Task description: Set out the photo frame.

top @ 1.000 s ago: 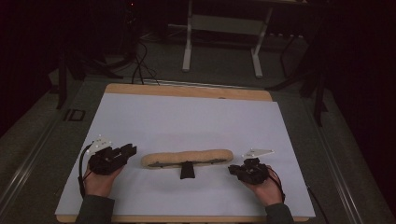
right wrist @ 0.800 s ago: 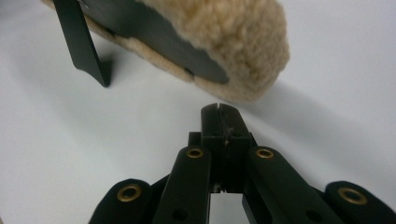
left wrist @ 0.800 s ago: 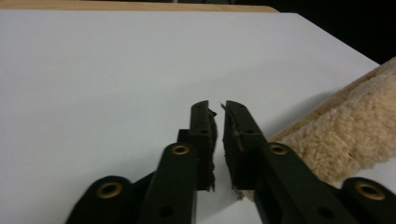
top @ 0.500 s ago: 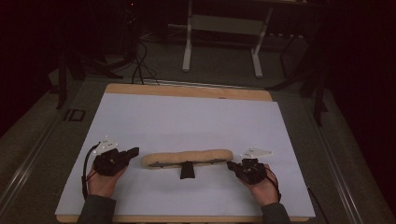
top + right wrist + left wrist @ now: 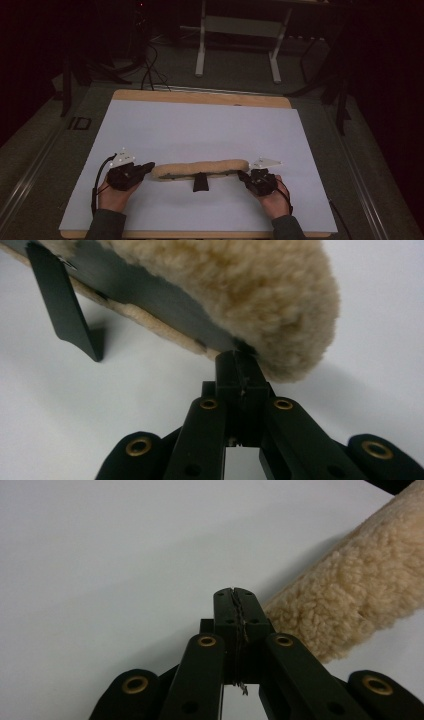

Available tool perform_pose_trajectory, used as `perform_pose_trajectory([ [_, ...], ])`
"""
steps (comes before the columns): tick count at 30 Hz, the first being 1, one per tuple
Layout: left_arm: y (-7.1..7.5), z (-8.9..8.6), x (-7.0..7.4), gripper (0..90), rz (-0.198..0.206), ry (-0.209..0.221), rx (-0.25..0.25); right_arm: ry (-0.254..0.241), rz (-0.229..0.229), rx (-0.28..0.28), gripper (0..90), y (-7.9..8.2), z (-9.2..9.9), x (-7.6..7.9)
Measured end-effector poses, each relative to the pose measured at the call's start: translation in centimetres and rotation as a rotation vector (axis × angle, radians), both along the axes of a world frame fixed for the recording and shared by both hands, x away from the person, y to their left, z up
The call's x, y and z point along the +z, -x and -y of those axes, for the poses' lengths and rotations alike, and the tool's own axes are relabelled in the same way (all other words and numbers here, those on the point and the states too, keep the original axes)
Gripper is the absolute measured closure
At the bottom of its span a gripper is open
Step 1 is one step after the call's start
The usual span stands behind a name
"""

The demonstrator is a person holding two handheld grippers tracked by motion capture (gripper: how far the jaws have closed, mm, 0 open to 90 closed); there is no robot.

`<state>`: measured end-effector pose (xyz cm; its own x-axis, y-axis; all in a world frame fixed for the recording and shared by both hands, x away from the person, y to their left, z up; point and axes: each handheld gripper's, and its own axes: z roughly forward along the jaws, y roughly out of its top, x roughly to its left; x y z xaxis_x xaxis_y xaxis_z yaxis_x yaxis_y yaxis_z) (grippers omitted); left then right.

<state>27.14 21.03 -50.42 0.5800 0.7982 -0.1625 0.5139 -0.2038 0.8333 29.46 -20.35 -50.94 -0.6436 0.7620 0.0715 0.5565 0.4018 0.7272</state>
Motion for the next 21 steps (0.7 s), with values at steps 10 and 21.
perform_pose_trajectory([
  [10,0.5,0.0,-0.1,90.0,-0.005,0.014,-0.011,0.007,-0.007,-0.023,90.0,-0.8,-0.4,-0.2],
  [21,1.3,0.4,0.0,90.0,-0.005,0.008,-0.030,0.002,-0.005,-0.045,90.0,-1.4,-0.4,0.1],
])
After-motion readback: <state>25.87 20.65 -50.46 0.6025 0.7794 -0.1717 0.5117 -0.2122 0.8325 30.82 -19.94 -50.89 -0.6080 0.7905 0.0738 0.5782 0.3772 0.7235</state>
